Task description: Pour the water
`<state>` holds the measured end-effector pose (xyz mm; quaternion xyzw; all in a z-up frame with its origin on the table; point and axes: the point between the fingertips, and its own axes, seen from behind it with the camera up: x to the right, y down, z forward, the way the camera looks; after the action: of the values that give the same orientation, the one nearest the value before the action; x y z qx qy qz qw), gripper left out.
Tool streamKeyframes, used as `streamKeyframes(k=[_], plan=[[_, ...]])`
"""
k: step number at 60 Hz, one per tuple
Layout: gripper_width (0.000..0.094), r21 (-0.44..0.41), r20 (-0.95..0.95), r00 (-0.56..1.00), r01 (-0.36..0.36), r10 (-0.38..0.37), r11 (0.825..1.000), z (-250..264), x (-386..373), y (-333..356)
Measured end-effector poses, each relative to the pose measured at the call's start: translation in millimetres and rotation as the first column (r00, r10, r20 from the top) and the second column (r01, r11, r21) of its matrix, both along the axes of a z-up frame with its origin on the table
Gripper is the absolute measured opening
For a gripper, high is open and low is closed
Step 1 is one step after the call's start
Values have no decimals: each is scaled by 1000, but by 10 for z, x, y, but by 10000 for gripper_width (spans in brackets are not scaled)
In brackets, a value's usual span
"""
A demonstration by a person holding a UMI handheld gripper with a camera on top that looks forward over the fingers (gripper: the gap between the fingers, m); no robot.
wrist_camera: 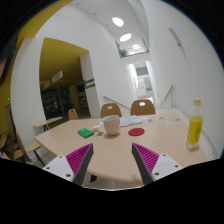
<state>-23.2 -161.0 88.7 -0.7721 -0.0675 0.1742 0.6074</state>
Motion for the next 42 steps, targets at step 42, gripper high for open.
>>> streamKeyframes(k=[42], plan=[[834, 76, 221, 861, 453, -458, 888, -4, 2163, 267]])
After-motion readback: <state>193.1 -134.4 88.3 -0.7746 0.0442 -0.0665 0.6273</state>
